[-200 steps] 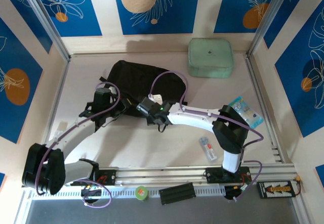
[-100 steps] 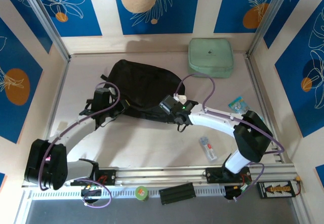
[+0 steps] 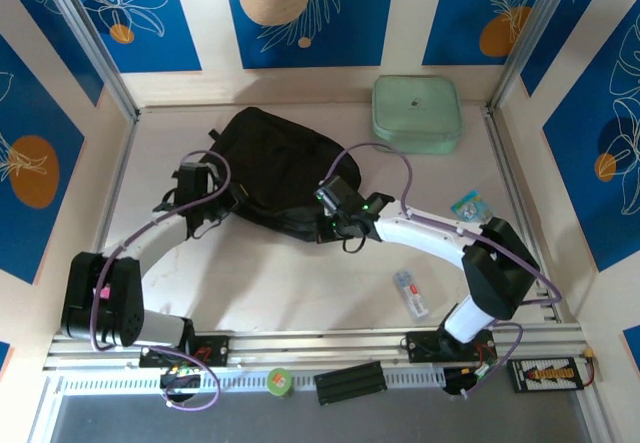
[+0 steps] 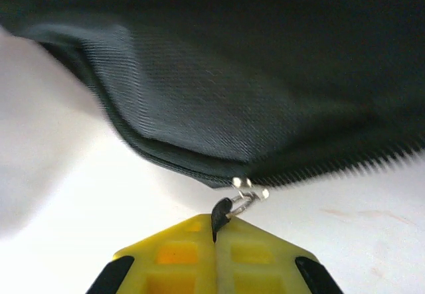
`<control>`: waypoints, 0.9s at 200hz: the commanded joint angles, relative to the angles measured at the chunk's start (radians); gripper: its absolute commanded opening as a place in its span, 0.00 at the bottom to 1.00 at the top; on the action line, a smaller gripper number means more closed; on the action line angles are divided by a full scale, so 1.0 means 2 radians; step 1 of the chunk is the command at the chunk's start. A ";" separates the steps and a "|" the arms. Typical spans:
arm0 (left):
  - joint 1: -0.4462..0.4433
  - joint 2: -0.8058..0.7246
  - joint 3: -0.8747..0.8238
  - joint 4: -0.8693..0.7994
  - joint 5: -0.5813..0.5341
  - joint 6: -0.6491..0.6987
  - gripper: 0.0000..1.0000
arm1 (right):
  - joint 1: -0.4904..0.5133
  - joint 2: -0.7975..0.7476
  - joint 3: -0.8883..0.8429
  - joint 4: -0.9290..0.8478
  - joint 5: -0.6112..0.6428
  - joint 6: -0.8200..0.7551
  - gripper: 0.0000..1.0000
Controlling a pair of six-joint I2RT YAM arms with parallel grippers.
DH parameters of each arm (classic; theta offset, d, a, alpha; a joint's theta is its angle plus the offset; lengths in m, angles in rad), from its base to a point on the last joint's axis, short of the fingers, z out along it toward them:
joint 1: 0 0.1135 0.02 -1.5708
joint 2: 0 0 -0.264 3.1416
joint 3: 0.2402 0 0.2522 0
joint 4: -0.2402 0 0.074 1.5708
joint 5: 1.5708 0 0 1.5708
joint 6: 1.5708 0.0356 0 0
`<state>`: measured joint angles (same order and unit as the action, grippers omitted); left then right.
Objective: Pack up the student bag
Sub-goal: Zip the student bag at the top-center of the table.
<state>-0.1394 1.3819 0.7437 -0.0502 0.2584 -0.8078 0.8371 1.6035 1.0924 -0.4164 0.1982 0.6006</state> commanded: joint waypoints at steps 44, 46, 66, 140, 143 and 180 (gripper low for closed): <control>0.040 -0.136 -0.061 -0.086 -0.041 -0.018 0.61 | 0.043 0.125 0.127 0.081 -0.148 -0.036 0.00; 0.040 -0.141 -0.063 -0.090 -0.040 -0.021 0.61 | 0.044 0.128 0.131 0.082 -0.150 -0.035 0.00; 0.039 -0.190 -0.089 -0.099 -0.026 -0.058 0.63 | 0.051 0.155 0.164 0.089 -0.165 -0.034 0.00; 0.001 -0.228 -0.153 0.001 0.039 -0.203 0.62 | 0.058 0.172 0.183 0.089 -0.188 -0.040 0.00; -0.002 -0.227 -0.154 0.004 0.037 -0.205 0.62 | 0.058 0.170 0.182 0.089 -0.188 -0.040 0.00; -0.029 -0.200 -0.157 0.026 0.016 -0.222 0.62 | 0.058 0.156 0.167 0.087 -0.190 -0.041 0.00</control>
<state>-0.1715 0.9512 0.4416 -0.0700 0.2989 -1.1976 0.9482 1.9583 1.4448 -0.2543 -0.1402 0.5388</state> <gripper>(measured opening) 0.620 0.064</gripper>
